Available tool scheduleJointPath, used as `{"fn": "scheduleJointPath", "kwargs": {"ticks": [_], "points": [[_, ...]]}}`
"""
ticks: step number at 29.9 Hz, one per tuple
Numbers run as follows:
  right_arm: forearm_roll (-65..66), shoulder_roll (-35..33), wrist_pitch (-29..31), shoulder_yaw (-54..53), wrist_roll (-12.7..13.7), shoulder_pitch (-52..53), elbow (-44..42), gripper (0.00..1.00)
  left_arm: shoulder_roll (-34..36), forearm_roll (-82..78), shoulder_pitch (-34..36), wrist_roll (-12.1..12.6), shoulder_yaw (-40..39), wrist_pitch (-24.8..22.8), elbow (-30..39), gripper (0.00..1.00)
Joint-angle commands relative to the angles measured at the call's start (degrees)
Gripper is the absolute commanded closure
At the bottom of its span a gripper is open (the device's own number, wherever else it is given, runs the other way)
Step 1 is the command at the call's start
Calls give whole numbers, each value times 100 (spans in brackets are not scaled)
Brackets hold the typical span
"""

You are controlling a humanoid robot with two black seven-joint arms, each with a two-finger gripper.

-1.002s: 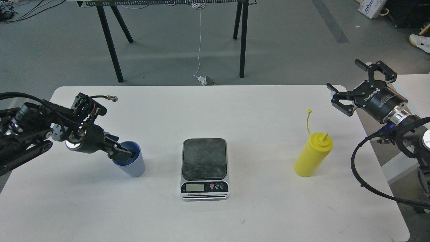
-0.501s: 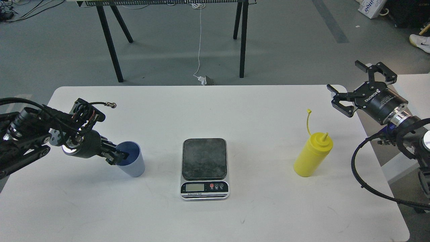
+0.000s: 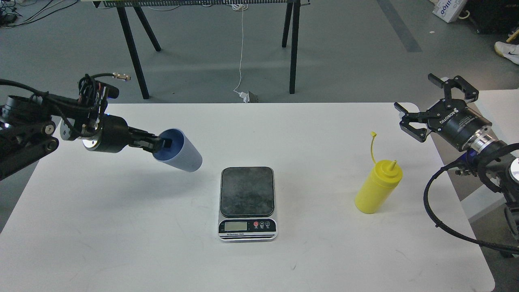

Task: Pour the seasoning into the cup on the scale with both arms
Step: 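Lift the blue cup and carry it onto the scale, then release the cup on the scale and raise the left arm away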

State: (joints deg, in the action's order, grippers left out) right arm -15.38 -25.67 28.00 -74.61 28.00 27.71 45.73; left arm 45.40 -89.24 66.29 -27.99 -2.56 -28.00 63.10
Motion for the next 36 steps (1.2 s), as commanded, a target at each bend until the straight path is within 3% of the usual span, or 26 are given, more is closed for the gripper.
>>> {"fn": "scheduleJointPath", "kwargs": {"ticks": [1,12,22,30,33,34,35,36], "points": [[0,1,0,0,0,-11,-2,1,-329,240,384,-1,27,0,132,100],[-9,-8,0,-18,0,-72,-29,1,-1956,-1596,-10,-1,168,0,-61,100],[-9,-17,0,-88,0,-90,-29,1,-2018,-1641,-37,-1,335,0,-184,99],[-9,-17,0,-88,0,-107,-29,1,-2018,-1614,-178,-1,352,0,-263,91],[-9,-34,0,-88,0,-107,-29,1,-2000,-1562,-178,-1,343,0,-263,81],[-9,-34,0,-88,0,-116,-29,1,-2000,-1553,-178,-1,335,0,-263,74],[-9,-34,0,-88,0,-116,-29,1,-2000,-1553,-178,-1,326,0,-255,61],[-9,-34,0,-88,0,-125,-29,1,-2009,-1544,-169,-1,300,0,-237,40]]}}
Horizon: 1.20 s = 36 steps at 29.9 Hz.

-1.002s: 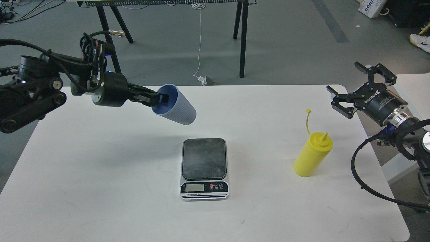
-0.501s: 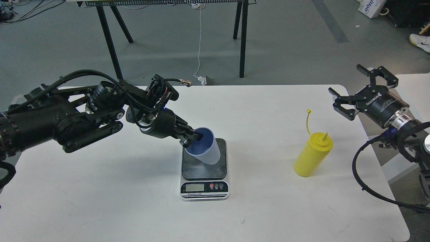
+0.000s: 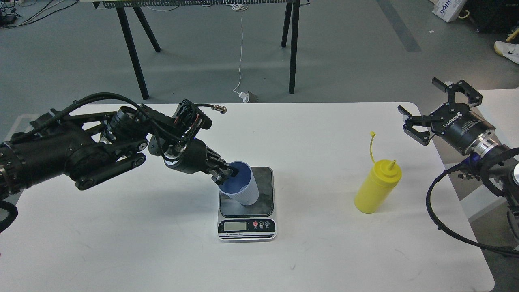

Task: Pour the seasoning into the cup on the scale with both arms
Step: 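Release the cup on the scale and raise the left arm away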

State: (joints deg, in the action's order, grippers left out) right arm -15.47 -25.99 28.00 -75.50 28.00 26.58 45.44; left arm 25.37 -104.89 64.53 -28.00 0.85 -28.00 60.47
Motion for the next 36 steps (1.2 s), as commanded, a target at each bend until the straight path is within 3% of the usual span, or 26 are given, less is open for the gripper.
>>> {"fn": "scheduleJointPath", "kwargs": {"ticks": [1,8,14,17,20,26,32,36], "points": [[0,-3,0,0,0,-39,0,1,-14,74,7,0,-67,0,35,25],[0,-3,0,53,0,-48,35,1,38,496,95,0,-102,0,44,5],[-17,-99,0,-78,0,58,482,1,564,1714,438,0,-523,0,-26,5],[-87,-415,0,-526,0,58,851,1,741,2839,420,0,-1041,0,-464,5],[-717,-897,0,-703,0,-47,1124,1,750,4069,368,0,-1280,0,-1403,5],[-3134,-1514,0,-712,0,-1556,1485,1,654,6574,359,0,-1395,0,-2987,2],[-4034,-1366,0,-597,0,-3350,2117,1,443,7061,403,0,-1412,0,-3349,2],[-3990,-1023,0,-335,0,-3756,2144,0,346,7053,350,0,-1377,0,-3349,2]]}}
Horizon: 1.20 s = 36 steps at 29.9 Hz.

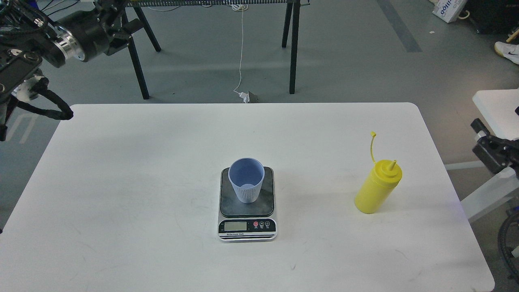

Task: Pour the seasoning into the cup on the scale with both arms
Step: 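Release the cup on the scale and raise the left arm away, then move the right gripper to the yellow bottle and grasp it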

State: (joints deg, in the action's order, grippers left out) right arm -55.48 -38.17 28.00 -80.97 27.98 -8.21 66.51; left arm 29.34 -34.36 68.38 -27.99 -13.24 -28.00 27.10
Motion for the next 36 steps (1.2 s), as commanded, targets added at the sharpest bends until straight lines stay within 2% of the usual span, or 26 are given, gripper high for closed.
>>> {"fn": "scheduleJointPath", "kwargs": {"ticks": [1,7,17,36], "points": [[28,213,0,353,2,-312,28,0,-60,-1,-44,-1,40,0,-11,2],[282,318,0,784,2,-313,-155,1,-60,-1,-114,-1,40,0,-11,1],[1284,1461,0,1057,2,197,-1079,1,-60,-9,-176,-1,58,0,-11,1],[1847,1892,0,1497,2,575,-1334,1,-130,-36,-193,-1,67,0,-11,1]]}}
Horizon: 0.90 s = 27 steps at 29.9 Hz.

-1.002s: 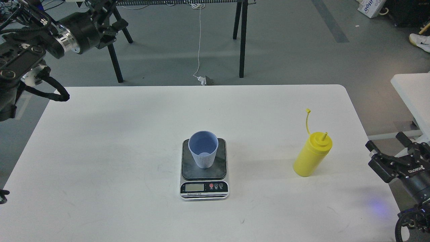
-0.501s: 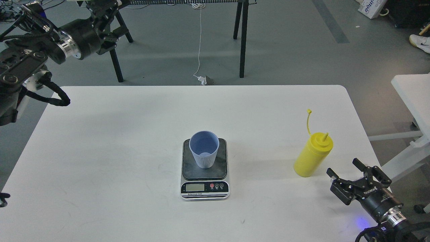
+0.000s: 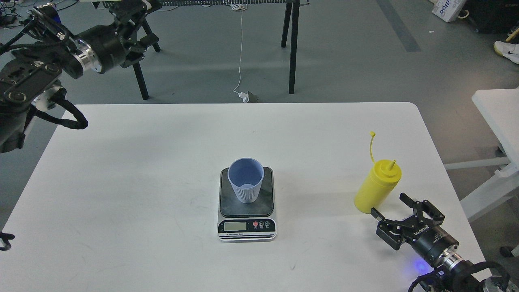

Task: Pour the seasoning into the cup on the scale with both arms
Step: 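Move the right gripper to the yellow bottle and grasp it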

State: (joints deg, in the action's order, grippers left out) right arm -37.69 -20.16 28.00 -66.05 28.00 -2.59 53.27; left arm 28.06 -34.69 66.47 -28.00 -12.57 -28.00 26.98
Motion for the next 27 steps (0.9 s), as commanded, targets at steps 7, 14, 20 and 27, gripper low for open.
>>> {"fn": "scheduleJointPath", "kwargs": {"ticks": [7,14,20,27], "points": [[218,250,0,5,0,294,-326,1,-11,-3,-143,0,9,0,1,1],[236,294,0,22,0,698,-660,1,-2,-3,-222,0,0,0,1,1],[473,540,0,14,0,953,-1029,1,6,-3,-231,0,0,0,1,1],[535,636,0,14,0,954,-977,27,7,-3,-231,0,0,0,1,1]]}}
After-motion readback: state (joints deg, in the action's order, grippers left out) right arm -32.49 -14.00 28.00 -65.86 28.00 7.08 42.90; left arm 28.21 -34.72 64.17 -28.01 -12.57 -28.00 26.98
